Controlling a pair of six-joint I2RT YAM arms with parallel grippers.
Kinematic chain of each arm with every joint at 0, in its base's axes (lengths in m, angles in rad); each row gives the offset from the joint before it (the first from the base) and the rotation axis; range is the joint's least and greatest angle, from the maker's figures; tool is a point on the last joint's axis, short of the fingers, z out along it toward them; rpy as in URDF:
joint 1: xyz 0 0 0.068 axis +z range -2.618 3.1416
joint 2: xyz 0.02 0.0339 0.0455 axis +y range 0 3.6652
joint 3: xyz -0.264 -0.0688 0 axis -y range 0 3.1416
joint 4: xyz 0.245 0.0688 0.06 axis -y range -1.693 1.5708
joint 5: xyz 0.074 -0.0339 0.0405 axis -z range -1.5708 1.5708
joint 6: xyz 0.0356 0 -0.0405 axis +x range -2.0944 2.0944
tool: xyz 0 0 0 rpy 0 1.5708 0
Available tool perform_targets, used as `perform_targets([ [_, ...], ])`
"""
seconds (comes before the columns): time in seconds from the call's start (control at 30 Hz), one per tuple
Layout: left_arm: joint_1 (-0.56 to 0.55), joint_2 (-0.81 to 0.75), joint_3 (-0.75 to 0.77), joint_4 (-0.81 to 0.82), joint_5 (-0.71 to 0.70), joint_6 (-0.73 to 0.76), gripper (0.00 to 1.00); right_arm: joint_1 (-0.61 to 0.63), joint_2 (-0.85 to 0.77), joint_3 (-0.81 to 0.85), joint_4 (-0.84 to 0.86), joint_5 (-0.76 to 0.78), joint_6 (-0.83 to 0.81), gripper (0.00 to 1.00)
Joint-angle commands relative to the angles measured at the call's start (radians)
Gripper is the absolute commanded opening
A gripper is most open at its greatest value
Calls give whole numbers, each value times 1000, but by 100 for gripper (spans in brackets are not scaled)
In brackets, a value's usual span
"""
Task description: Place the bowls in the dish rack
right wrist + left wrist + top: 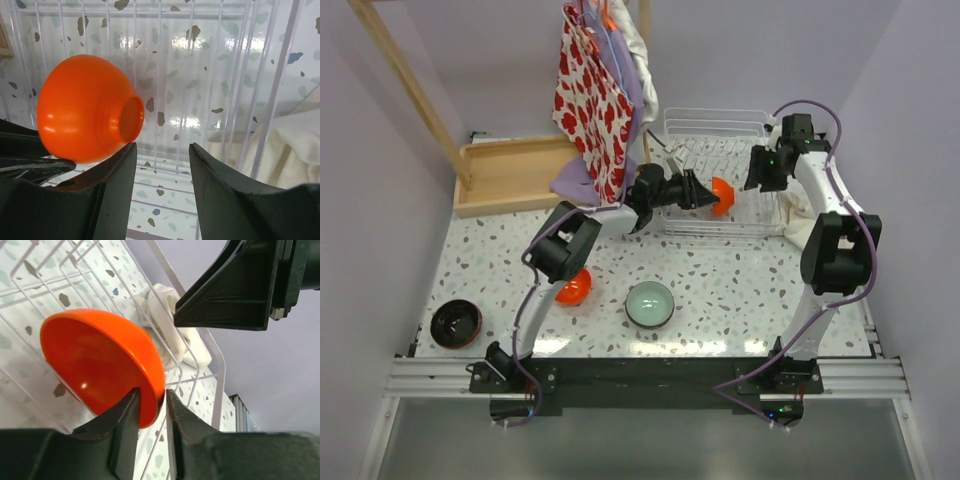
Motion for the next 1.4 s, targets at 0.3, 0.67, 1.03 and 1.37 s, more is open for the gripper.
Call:
perform_targets([
  [0.3,55,-123,-59,-131,78,224,52,36,-25,15,18,18,-40,51],
  [0.67,-30,-176,144,-680,-287,645,61,36,-38,-6,21,15,-54,51],
  [1.03,-96,-210,194,-918,-506,849,66,36,-100,-55,25,92,-77,56],
  [1.37,-181,-270,141,-947,-566,962,68,36,-140,-98,56,192,-85,58],
])
